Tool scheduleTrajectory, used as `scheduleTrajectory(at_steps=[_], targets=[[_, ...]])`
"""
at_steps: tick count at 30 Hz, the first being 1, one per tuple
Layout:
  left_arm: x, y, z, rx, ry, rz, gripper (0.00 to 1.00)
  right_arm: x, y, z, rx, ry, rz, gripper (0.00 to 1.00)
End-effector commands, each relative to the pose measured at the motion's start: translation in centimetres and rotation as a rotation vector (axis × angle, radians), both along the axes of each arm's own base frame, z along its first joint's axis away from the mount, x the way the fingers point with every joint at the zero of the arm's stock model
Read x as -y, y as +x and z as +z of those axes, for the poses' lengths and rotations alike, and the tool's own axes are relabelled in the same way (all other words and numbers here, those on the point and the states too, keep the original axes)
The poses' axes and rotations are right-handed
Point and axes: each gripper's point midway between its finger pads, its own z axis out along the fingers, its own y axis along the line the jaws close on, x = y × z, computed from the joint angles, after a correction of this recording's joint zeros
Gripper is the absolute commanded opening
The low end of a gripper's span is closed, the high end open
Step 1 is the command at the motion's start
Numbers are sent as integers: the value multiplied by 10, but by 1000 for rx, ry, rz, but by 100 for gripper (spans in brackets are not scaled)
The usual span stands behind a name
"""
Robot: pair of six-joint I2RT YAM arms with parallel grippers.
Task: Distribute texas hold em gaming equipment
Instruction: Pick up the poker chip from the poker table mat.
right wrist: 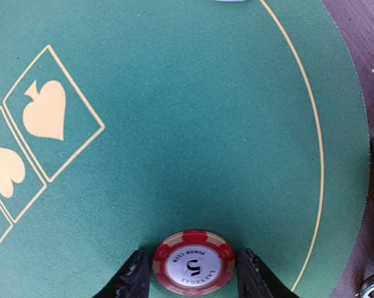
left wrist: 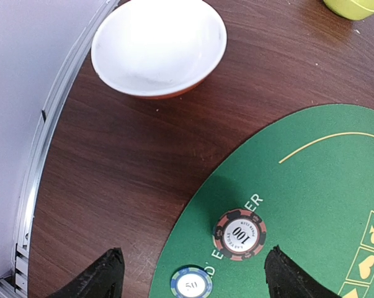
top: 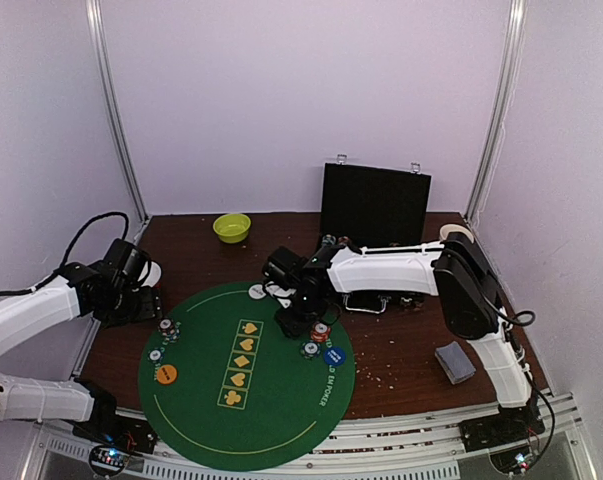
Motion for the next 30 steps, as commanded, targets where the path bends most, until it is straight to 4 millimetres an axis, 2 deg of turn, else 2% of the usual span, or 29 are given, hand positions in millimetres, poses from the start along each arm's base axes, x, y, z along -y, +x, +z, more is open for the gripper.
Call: scheduleTrajectory(at_steps=[1,4,8,15,30], targets=[[-3,4,4,31,15,0,82,30,-23,-52,-92,-163,8,46],[-3,6,5,33,18,-5,82,30,-31,-52,-116,-150,19,40],[-3,6,4,35,20,-3,82,24,-30,-42,-104,-111,21,35],[-2,5,4,36,9,-2,82,-6,-25,-6,-59,-4,64,34],[-2,11,7,49,31,-16,82,-24,-15,59,26,141,58,32]])
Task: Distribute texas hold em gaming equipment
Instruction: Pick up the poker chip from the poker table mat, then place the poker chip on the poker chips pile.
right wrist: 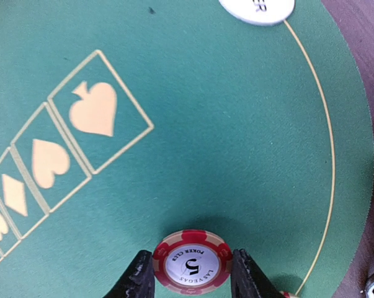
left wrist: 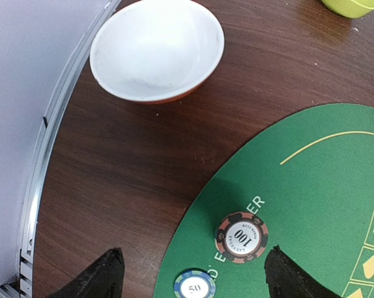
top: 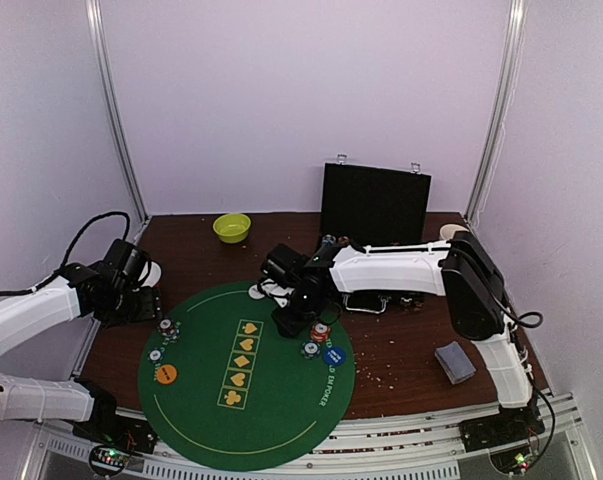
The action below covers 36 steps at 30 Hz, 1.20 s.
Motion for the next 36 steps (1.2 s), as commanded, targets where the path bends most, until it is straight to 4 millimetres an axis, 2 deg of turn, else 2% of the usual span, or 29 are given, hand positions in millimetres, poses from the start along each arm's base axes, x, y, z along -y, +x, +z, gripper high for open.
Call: scheduleTrajectory(at_steps=[1,5,8,12,15,30,36], targets=[[-1,9,7,45,11,-1,82,-11,-2,48,39,87,16,33],[-1,11,9,50,13,-2,82,-1,2,60,66,50,1,33],[-2,11,12,60,17,-2,82,19,6,67,100,9,-35,33],[-3,13,16,75,25,-8,82,58,9,60,102,-60,-96,33],[-2,15,18,84,25,-15,82,75,12,54,88,-75,-127,33],[-2,13,12,74,30,-23,82,75,9,6,-11,-108,-121,32],[-2,14,10,65,34,-24,82,79,7,-7,-29,-141,-119,38]])
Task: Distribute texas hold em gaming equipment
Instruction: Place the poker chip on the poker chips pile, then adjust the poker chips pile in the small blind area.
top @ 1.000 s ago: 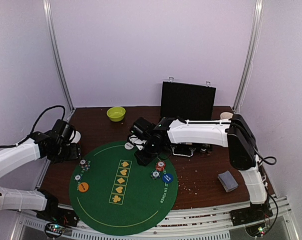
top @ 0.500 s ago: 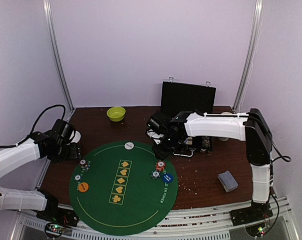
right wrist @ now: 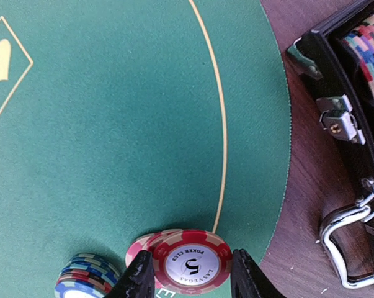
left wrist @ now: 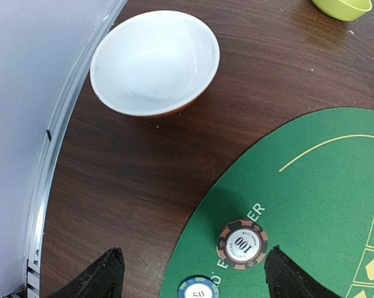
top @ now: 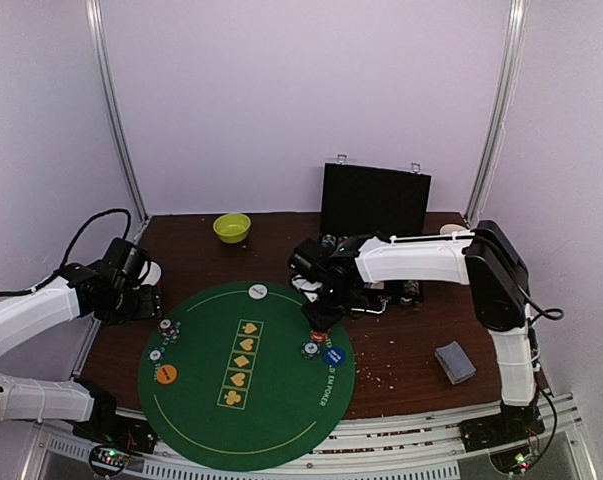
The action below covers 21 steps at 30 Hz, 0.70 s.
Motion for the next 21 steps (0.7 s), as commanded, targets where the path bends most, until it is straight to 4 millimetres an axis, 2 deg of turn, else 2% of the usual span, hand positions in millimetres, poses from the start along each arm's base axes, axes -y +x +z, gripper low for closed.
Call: scheduleTrajectory(at_steps=[1,5,7,8,11,17,21], targets=[[0,8,4,39,2,3,82,6,-5,-12,-29,-28,-10,43],[0,8,4,38,-2,1,82,3,0,-2,-6,-20,-10,64],[0,8,3,34,0,0,82,0,0,6,0,-1,-4,81],[0,7,2,33,2,0,82,0,1,10,6,2,-3,84],[0,7,2,32,1,-1,82,5,5,13,23,-6,-9,86],[-1,6,-1,28,7,-5,82,2,-5,-13,-94,-10,28,86],[-1,5,-4,26,6,-7,82,-2,-2,-23,-107,-20,41,83]])
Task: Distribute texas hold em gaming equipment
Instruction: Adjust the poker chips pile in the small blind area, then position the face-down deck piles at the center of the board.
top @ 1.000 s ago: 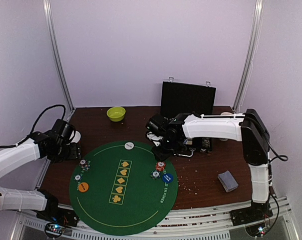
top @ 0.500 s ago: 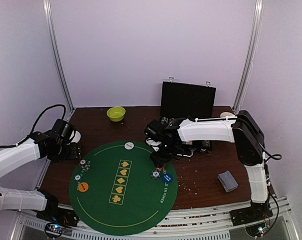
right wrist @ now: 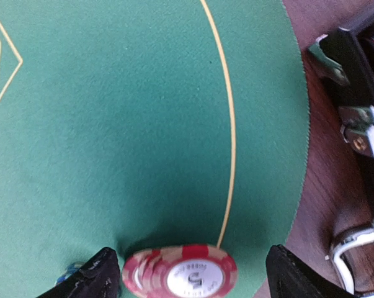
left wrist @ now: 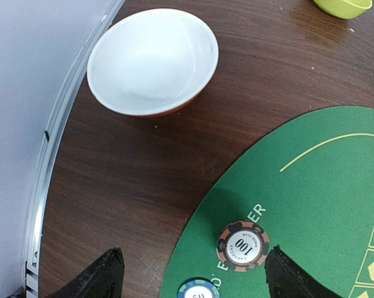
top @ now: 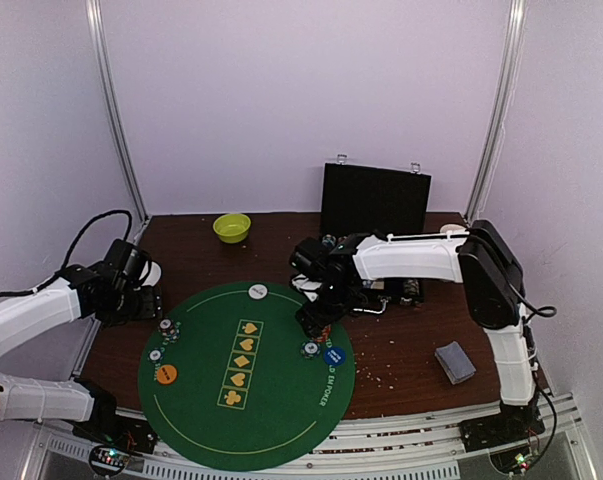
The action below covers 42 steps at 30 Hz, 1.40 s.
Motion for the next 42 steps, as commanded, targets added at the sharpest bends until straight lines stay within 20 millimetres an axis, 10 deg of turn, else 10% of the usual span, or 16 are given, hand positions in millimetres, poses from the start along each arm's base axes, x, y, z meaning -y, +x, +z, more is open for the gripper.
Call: scheduleTrajectory(at_steps=[1,29,42], targets=[[-2,3,-1,20,6,-1,82,0,-3,-17,-55,-34,23,81],[-2,4,-4,24,21,-14,82,17,-21,-16,-39,-132,15,47],[-2,5,-5,27,30,-22,83,15,-15,-1,-8,-116,-19,63]])
